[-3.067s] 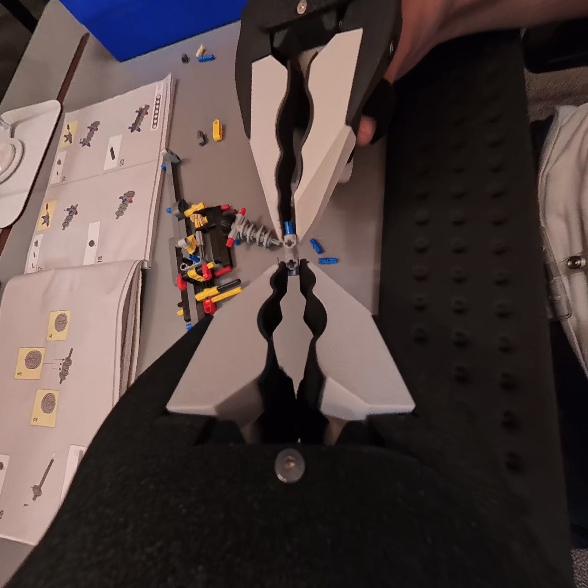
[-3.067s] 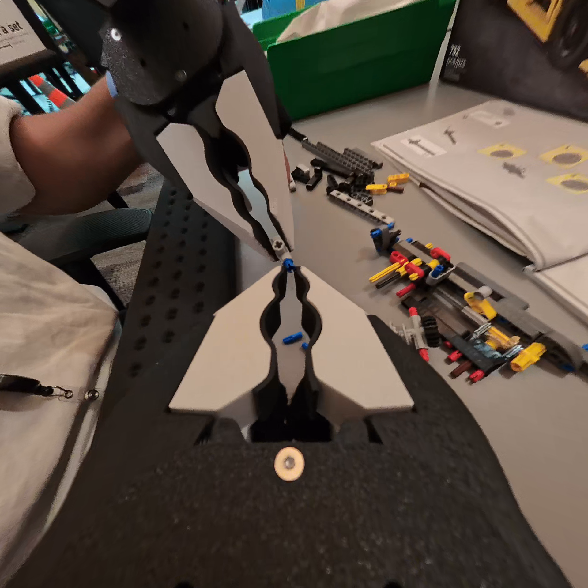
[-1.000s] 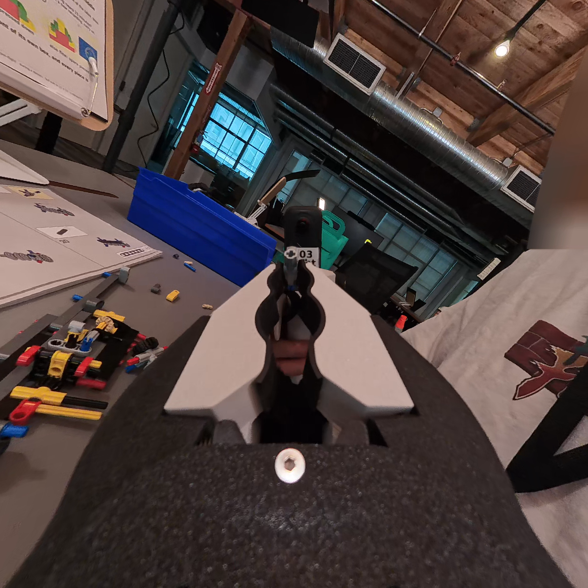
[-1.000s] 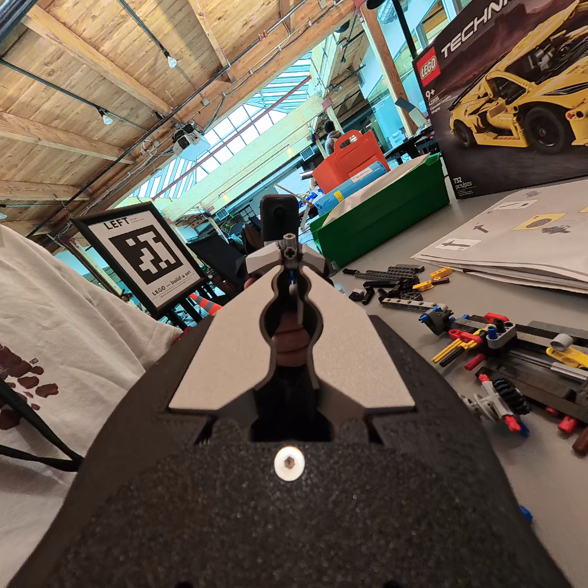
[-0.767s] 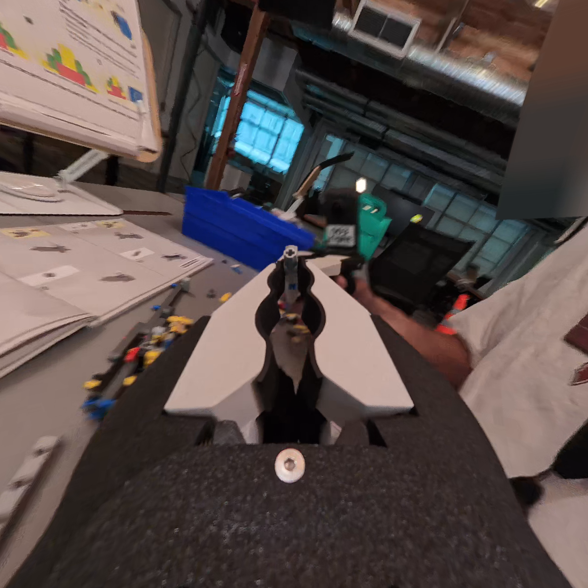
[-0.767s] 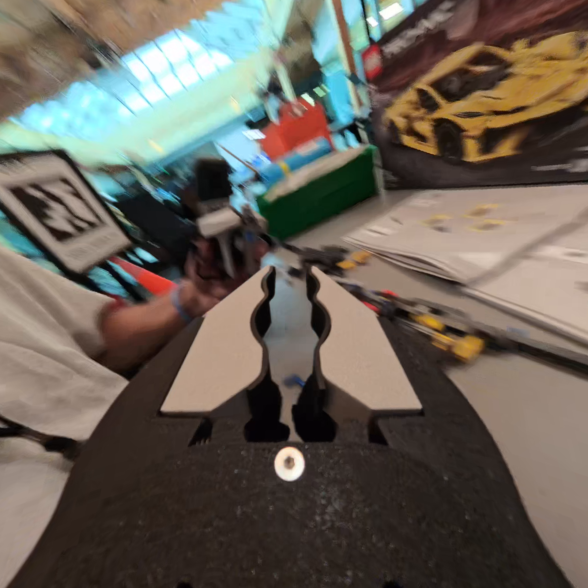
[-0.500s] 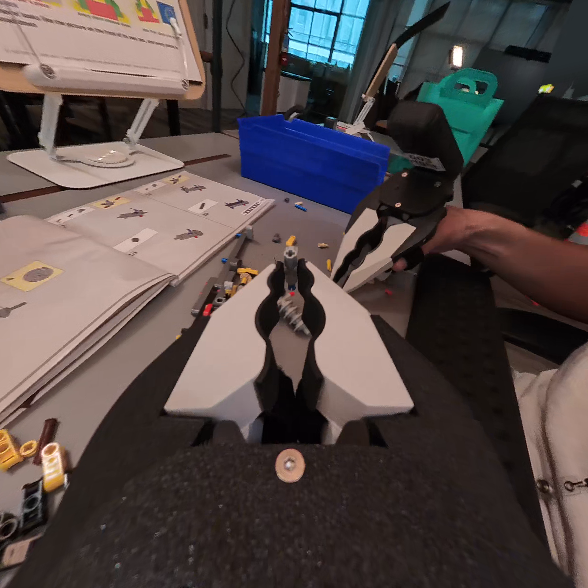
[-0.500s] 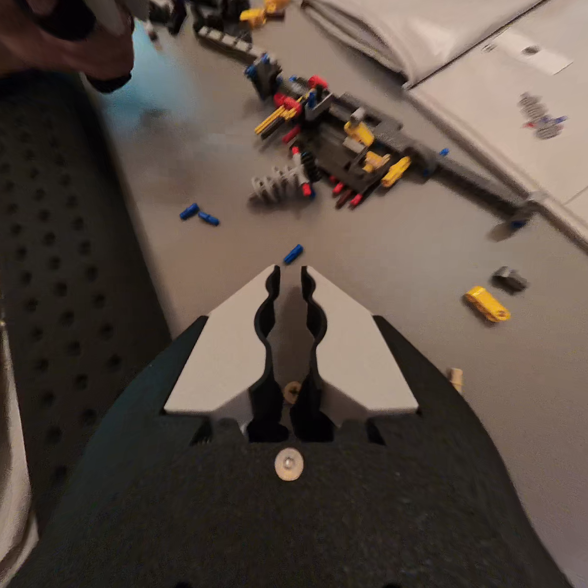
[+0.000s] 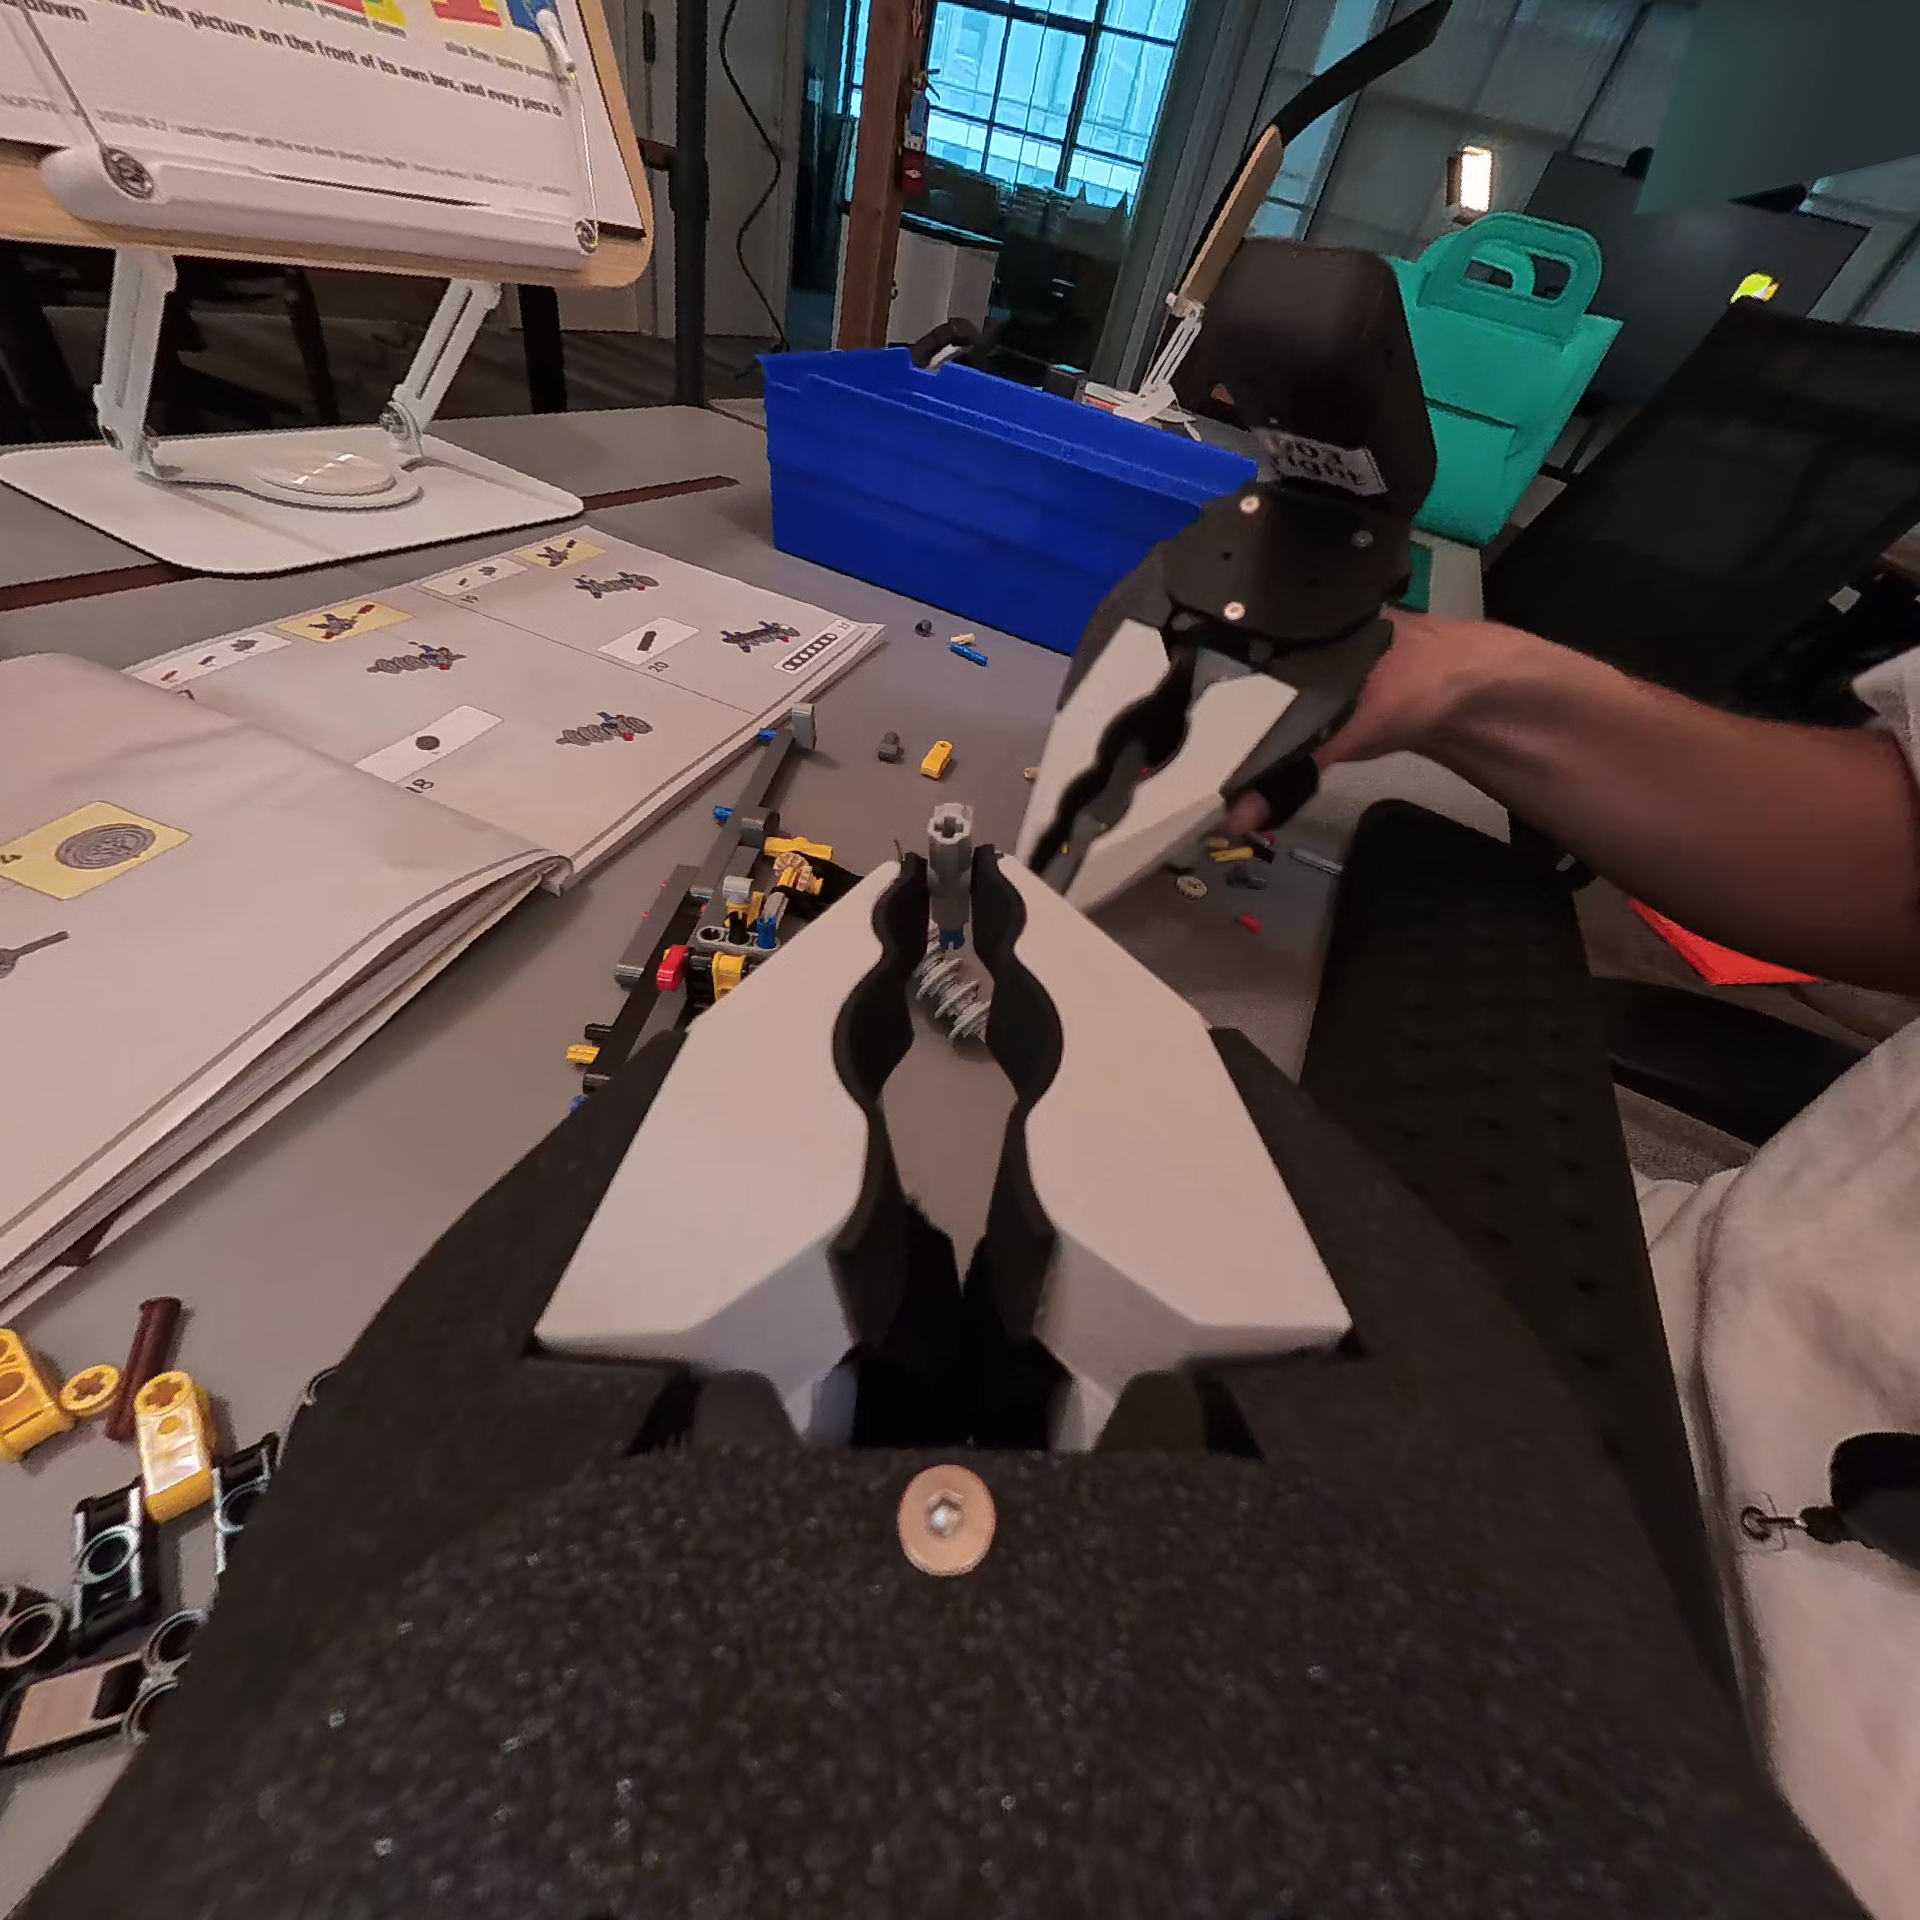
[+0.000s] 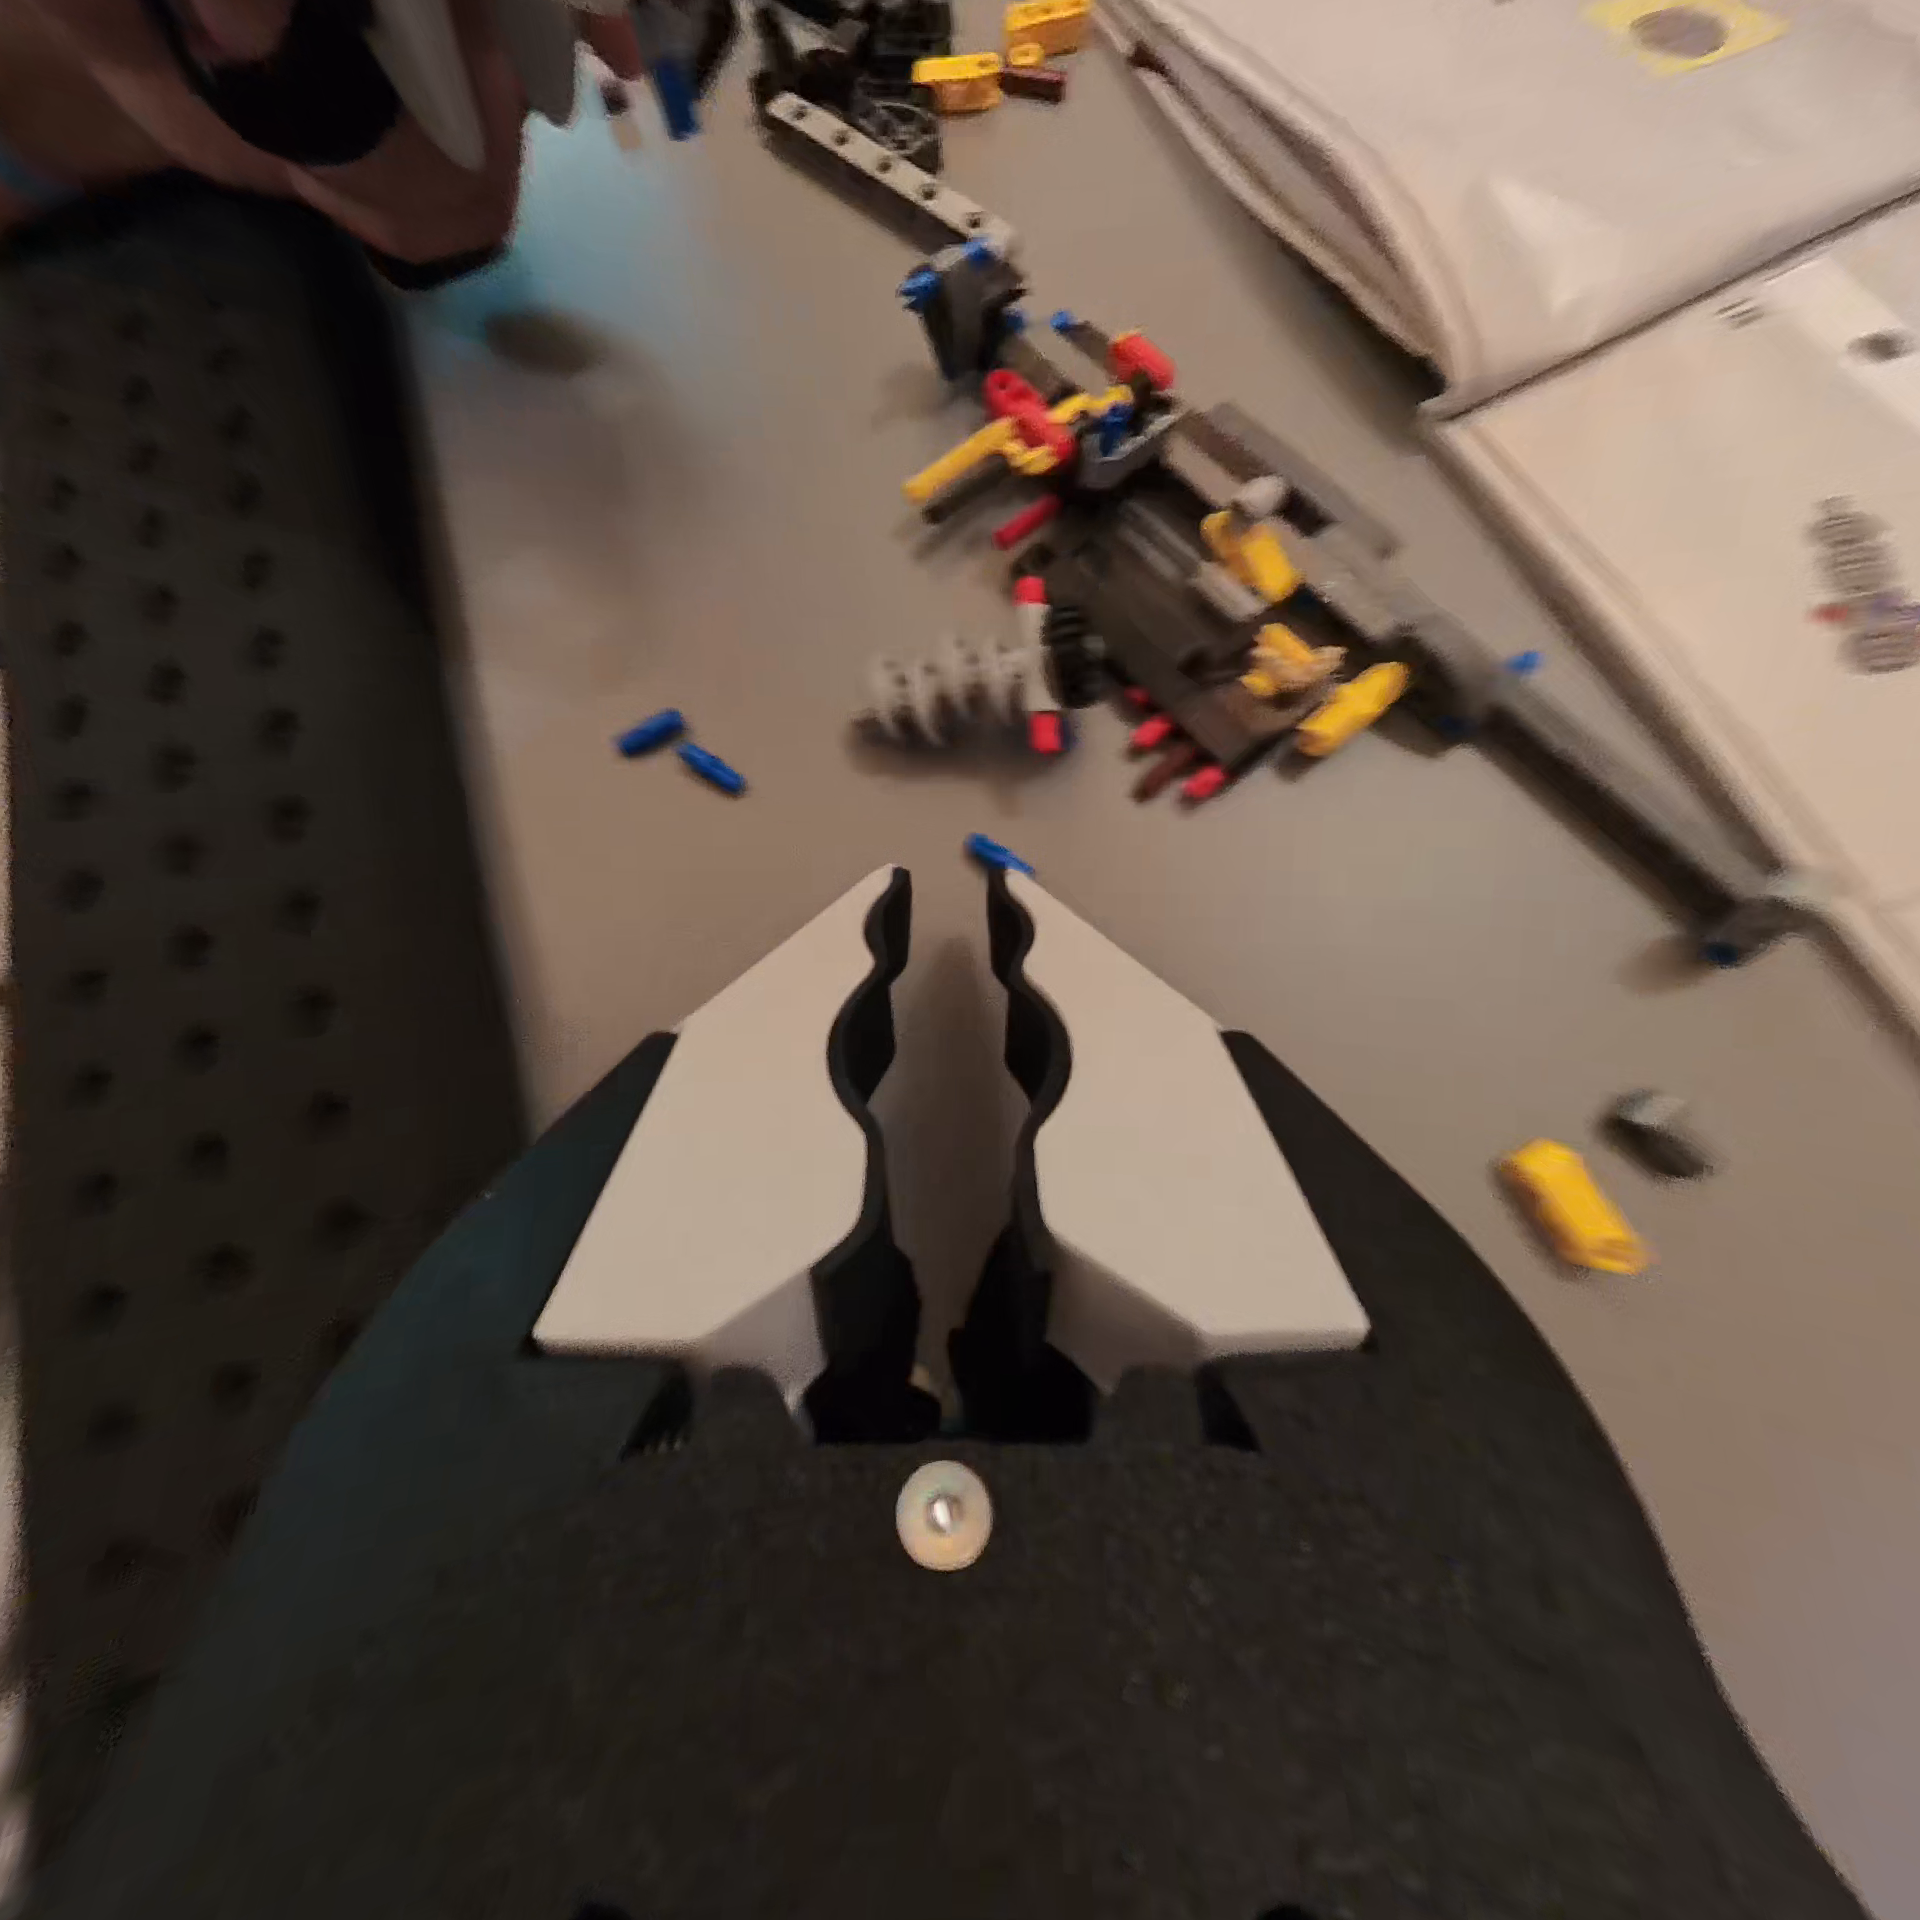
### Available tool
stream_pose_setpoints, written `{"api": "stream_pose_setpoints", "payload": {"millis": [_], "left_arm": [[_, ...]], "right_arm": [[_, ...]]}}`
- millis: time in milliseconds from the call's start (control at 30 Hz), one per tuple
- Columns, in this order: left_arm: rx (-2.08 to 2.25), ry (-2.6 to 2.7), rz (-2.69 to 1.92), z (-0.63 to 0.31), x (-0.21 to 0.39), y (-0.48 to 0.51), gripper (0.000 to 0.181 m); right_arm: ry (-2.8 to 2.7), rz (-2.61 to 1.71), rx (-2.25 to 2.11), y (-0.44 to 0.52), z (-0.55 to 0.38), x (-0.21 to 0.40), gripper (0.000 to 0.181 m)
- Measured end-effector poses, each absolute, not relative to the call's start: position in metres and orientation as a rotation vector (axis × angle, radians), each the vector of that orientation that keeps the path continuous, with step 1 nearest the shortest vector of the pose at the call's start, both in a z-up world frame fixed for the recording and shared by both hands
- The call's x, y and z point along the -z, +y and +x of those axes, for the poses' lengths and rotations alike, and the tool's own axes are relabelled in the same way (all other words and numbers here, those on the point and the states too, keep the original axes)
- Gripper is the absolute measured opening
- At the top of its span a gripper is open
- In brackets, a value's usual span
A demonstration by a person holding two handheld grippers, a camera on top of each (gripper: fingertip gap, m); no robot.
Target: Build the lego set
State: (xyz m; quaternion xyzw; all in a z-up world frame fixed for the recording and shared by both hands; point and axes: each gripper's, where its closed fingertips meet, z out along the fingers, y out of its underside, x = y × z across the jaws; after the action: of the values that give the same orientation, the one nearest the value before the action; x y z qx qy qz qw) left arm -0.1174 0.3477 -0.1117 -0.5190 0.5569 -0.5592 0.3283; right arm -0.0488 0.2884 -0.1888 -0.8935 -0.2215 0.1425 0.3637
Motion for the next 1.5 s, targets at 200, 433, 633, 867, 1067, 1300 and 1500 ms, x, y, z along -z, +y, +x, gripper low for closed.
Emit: {"api": "stream_pose_setpoints", "payload": {"millis": [200,433,633,867,1067,1300,1500], "left_arm": [[1.468,1.478,-1.356,-0.117,0.114,0.345,0.007],[1.458,1.495,-1.362,-0.117,0.118,0.344,0.007],[1.455,1.511,-1.361,-0.116,0.120,0.342,0.007],[1.468,1.507,-1.363,-0.116,0.119,0.342,0.007],[1.487,1.497,-1.360,-0.117,0.117,0.342,0.007],[1.477,1.503,-1.358,-0.117,0.118,0.341,0.007],[1.460,1.518,-1.356,-0.117,0.121,0.340,0.007]], "right_arm": [[-0.905,-2.156,-0.344,0.311,-0.038,0.202,0.019],[-1.150,-2.103,-0.495,0.311,-0.058,0.204,0.012],[-1.154,-2.119,-0.504,0.306,-0.066,0.207,0.008],[-1.051,-2.149,-0.443,0.311,-0.071,0.208,0.005],[-1.050,-2.138,-0.375,0.306,-0.070,0.208,0.005],[-1.030,-2.172,-0.373,0.303,-0.068,0.208,0.008],[-1.023,-2.184,-0.352,0.300,-0.065,0.207,0.010]]}}
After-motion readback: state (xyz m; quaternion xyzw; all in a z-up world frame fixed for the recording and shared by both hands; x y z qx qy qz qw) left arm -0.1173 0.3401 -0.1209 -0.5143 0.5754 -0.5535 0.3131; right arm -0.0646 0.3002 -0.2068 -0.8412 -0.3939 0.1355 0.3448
